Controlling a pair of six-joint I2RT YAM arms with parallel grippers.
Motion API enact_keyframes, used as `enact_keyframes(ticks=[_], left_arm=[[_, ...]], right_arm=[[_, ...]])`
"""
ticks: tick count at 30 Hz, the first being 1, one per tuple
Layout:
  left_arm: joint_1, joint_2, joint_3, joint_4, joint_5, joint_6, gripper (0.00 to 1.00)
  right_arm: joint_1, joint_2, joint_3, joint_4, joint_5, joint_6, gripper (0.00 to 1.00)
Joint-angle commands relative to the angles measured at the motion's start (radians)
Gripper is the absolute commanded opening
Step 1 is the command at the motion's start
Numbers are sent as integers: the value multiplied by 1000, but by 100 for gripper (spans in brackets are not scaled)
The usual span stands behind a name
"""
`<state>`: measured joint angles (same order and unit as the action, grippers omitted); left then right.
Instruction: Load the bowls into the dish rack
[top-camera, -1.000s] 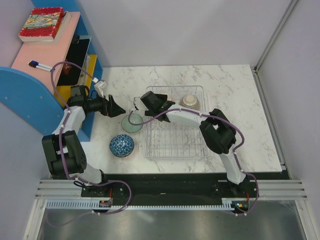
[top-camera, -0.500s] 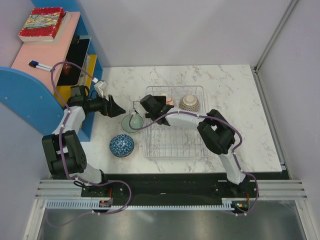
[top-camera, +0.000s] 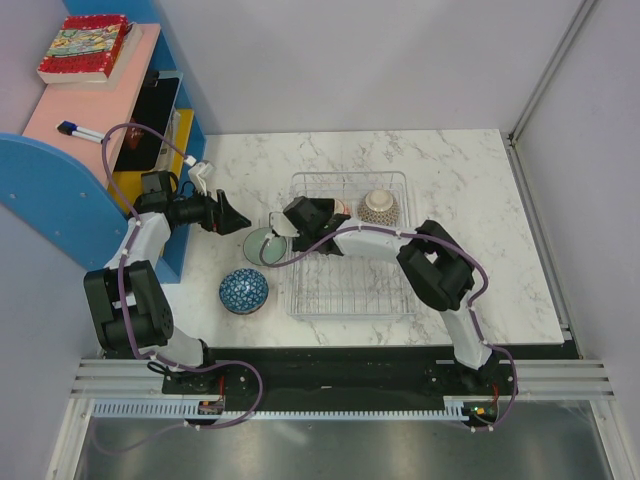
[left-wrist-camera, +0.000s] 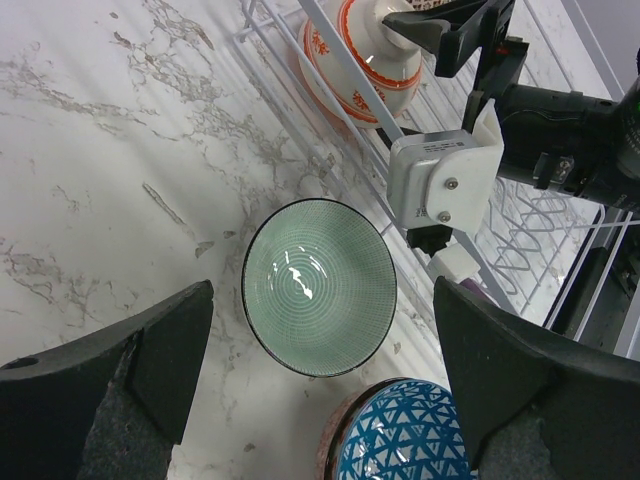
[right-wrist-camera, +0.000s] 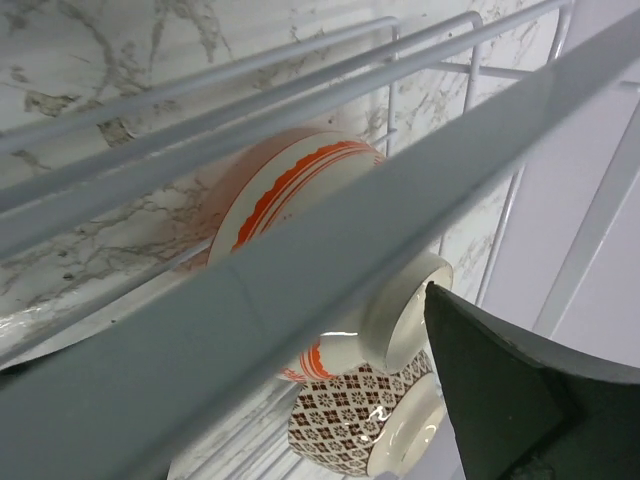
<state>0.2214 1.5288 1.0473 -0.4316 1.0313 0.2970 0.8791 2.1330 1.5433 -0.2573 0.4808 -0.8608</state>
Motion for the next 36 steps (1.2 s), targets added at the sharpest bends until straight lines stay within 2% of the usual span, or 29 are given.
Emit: enact_keyframes(ticks=[1,13,20,25,29,36], left_arm=[[18,2,-6,24,36,7,97],[19,1,-6,24,38,7,97],[19,-5,-9,24,38,5,97],[19,-6,-9,24,36,10,97],[21,1,-7,24,38,7,97],[21,1,-6,22,38,8,97]], right_arm=[[0,-50,-2,-25,-51,43,97],[-26,-133,60,-105,-224,178,97],[-54,-183,106,-122,-281,342,97],[-158,-205,140,-122,-251,511,96],[-210,-240,100,-120,-199,497,96],[-210,-255,31,-138,-176,436,97]])
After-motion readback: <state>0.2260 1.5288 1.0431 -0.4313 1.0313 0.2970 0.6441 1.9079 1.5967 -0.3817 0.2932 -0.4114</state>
